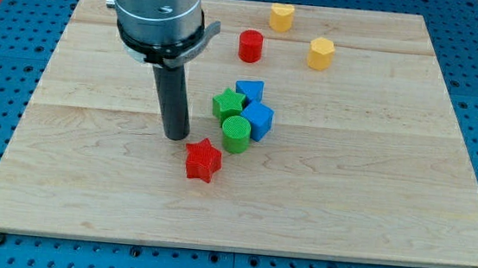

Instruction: Push the red circle to the top left of the red star

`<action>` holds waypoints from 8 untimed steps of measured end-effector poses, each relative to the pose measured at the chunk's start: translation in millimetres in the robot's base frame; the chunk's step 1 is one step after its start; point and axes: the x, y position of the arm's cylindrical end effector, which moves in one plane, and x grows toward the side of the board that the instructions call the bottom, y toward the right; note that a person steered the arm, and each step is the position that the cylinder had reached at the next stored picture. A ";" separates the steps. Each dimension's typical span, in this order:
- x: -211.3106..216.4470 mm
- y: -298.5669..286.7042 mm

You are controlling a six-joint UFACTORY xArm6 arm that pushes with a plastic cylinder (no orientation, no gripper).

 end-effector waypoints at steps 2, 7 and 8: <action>42.4 61.0; -168.4 115.7; -196.8 58.5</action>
